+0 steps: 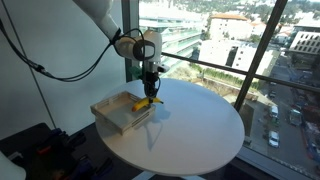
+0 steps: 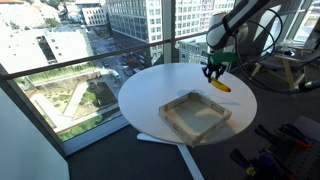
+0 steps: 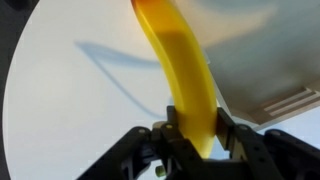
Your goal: Move the banana from the tray to the table
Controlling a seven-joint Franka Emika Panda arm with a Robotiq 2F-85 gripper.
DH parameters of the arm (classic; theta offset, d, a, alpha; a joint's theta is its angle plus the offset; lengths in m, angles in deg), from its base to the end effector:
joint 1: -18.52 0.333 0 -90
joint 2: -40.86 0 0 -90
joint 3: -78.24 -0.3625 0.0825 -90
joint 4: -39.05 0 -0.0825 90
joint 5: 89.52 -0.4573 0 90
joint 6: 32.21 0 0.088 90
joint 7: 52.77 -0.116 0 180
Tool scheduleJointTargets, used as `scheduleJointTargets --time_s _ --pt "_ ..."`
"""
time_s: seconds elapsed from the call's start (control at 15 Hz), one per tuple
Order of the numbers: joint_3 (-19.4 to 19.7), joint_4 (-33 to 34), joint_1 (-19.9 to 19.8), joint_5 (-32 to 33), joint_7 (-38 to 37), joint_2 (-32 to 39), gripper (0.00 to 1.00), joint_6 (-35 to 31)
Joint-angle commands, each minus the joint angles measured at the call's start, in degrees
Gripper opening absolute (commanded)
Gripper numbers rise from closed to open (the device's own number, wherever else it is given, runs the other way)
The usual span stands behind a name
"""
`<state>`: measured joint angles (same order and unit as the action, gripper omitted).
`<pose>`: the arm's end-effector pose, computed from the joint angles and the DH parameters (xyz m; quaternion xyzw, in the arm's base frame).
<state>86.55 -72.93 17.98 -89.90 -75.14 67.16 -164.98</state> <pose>0.6698 -0.1017 0.2141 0.9626 -0.2652 -0.0418 0.0352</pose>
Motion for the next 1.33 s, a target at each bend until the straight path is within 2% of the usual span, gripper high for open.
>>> scheduleJointTargets --time_s 0.0,1.07,1.13,1.27 --pt "0.5 -1.3 -1.1 0.6 2.2 -0.7 0.16 -1.2" --pt "2.4 0.4 -2.7 0.3 1.5 2.9 0.16 -0.9" --pt "2.3 -0.4 -2.8 0.1 1.6 2.9 0.41 -1.3" --pt "2.3 -0.4 -2.8 0.1 1.6 2.9 0.41 -1.3"
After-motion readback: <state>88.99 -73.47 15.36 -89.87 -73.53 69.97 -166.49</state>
